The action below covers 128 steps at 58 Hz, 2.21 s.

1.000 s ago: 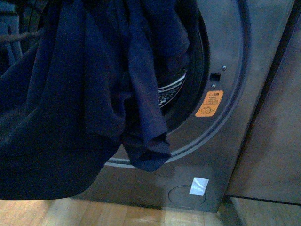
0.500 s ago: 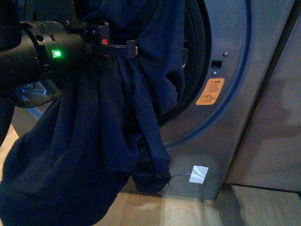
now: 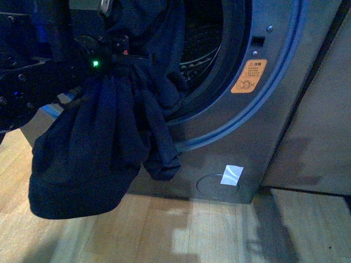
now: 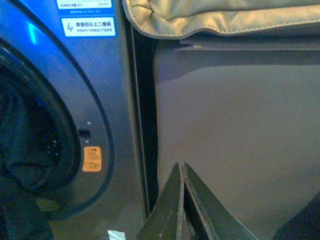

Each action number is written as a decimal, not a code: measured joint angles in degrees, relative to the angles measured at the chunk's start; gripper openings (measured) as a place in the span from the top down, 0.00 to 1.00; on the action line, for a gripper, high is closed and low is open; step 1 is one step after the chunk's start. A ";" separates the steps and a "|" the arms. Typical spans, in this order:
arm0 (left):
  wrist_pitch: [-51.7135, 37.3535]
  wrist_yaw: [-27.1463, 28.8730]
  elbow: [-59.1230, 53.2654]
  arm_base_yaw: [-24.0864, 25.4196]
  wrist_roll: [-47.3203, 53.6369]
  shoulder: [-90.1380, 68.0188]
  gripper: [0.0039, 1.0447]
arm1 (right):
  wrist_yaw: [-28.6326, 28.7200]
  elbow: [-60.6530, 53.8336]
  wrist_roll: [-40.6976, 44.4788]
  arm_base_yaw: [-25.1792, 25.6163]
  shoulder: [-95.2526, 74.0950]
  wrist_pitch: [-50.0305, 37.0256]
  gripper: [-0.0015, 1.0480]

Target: Put clothes into washing machine

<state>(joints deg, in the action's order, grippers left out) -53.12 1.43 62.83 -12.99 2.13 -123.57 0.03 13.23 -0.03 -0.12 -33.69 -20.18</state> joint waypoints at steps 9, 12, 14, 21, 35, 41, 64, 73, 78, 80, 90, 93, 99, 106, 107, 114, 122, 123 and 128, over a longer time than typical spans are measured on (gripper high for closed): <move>1.90 1.95 5.49 0.13 0.00 -4.09 0.91 | -0.02 -2.89 0.00 0.00 2.67 -0.04 0.98; 2.67 2.67 7.43 0.22 0.02 -5.40 0.91 | -0.02 -3.72 0.00 0.00 3.54 -0.02 0.98; 3.04 2.99 8.50 0.26 0.04 -6.05 0.91 | -0.02 -4.11 0.00 0.02 4.00 -0.02 0.98; 5.49 5.49 14.27 0.66 0.11 -9.57 0.91 | -0.02 -5.73 0.00 0.02 6.19 0.24 0.98; 13.11 9.60 33.16 1.53 0.48 -19.28 0.91 | 0.00 -8.85 0.00 0.02 11.61 2.60 0.98; 15.19 10.51 39.06 1.57 0.63 -21.94 0.91 | 0.00 -9.44 -0.02 0.02 13.22 3.52 0.98; 26.25 13.22 69.00 1.79 0.74 -33.64 0.91 | 0.02 -12.98 0.00 0.04 19.96 6.45 0.98; 31.02 14.23 79.52 1.81 0.48 -36.89 0.91 | 0.02 -12.98 0.00 0.04 21.79 8.11 0.98; 32.13 14.53 82.82 1.92 0.20 -37.81 0.91 | 0.02 -12.98 0.00 0.04 22.69 8.81 0.98; 33.05 14.47 84.28 1.95 0.22 -38.16 0.91 | 0.02 -12.98 0.00 0.04 23.04 9.20 0.98; 36.09 13.97 87.03 1.95 -0.33 -39.06 0.91 | 0.07 -12.94 0.02 0.04 30.36 18.73 0.98; 37.27 13.25 87.06 1.95 -0.31 -39.26 0.91 | 0.04 -12.94 0.00 0.04 32.35 19.71 0.98; 39.36 11.37 86.95 1.90 -1.01 -39.85 0.87 | 0.02 -12.94 0.00 0.04 33.40 19.91 0.98; 40.41 8.87 84.13 1.88 -1.70 -39.85 0.71 | 0.04 -12.94 0.00 0.04 33.38 20.09 0.98; 40.70 8.81 83.71 1.88 -1.81 -39.85 0.70 | 0.04 -12.94 0.00 0.04 33.40 20.09 0.98; 39.47 6.21 76.72 1.79 -3.32 -38.38 0.52 | 0.04 -12.94 0.00 0.04 33.44 20.11 0.98; 36.89 4.96 66.62 1.55 -4.57 -35.06 0.34 | 0.04 -12.94 0.00 0.04 33.44 20.11 0.98; 36.24 4.92 64.70 1.49 -4.76 -34.23 0.30 | 0.04 -12.94 0.00 0.04 33.44 20.11 0.98; 33.53 3.74 58.14 1.27 -5.27 -30.99 0.18 | 0.04 -12.94 0.00 0.04 33.44 20.11 0.98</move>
<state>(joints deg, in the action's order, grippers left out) -19.59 5.17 120.97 -11.73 -3.14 -154.56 0.08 0.30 -0.03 -0.08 -0.25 -0.08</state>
